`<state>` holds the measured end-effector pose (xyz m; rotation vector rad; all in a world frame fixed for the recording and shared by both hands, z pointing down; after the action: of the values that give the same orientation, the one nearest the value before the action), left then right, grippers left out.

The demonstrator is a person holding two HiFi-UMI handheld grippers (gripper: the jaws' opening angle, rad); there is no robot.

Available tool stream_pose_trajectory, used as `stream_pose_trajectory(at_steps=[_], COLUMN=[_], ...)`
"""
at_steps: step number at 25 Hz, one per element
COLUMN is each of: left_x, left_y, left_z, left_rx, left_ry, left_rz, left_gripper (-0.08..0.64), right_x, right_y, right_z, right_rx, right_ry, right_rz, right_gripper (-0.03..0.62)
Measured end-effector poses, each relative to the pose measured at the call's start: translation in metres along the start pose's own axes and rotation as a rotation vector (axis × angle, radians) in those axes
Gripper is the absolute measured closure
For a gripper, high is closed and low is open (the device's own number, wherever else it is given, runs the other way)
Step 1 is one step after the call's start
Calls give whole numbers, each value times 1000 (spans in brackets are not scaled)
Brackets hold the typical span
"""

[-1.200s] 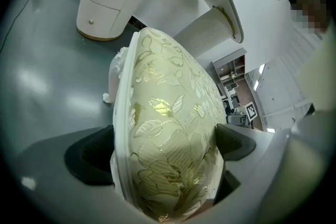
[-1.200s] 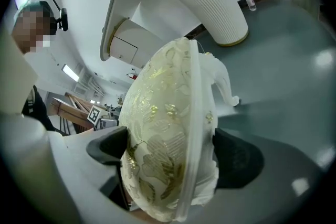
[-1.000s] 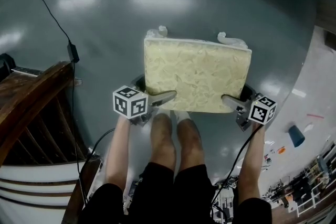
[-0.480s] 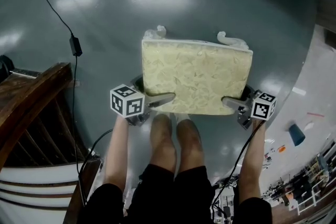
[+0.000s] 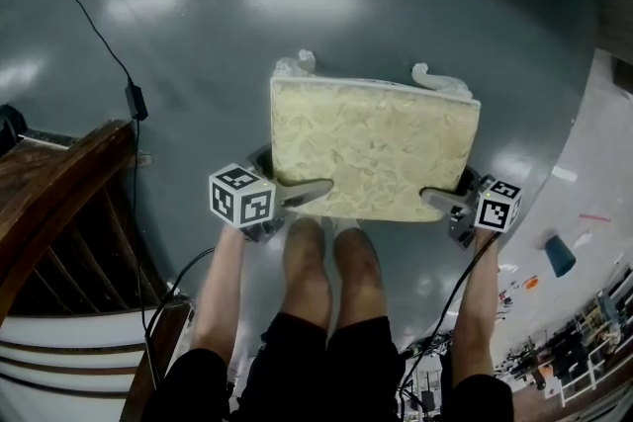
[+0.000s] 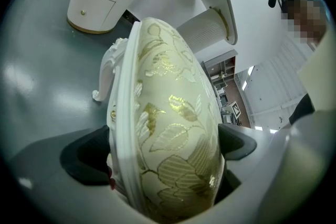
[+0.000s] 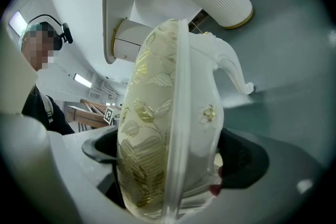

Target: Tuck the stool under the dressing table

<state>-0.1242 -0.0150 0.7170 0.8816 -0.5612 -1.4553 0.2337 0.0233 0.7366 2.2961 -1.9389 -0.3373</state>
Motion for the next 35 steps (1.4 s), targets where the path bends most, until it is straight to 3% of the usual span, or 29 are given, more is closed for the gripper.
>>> stream_pose_trajectory(at_steps=[6,12,20,35], left_x=[5,18,0,2], left_y=[-3,-13,3,5], left_z=[-1,-3,2,6], left_rx=[-3,-5,-22,-35], left_ry=[28,36,47,108], left_rz=[-3,-45,-82,-155], left_gripper=[-58,-58,-58,-58], right_x=[-10,7,-10,-14], right_y=[-1,1,-4,-2], right_z=[7,20,7,7], right_rx=[-8,-11,-25,-28], right_ry=[-9,-56,-81,-168], right_rz=[-57,-65,-79,-118], right_gripper=[6,8,8,8])
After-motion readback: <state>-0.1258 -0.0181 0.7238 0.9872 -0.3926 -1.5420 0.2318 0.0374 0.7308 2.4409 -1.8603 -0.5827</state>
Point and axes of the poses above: the fingertips, and each gripper's own axes: y forward along the fingers, z to its left, x out of its top, the point moved 8 cm from there along -y, backward along the fingers, and after that the axes turned 14 degrees about x, right-handed, at the moved point
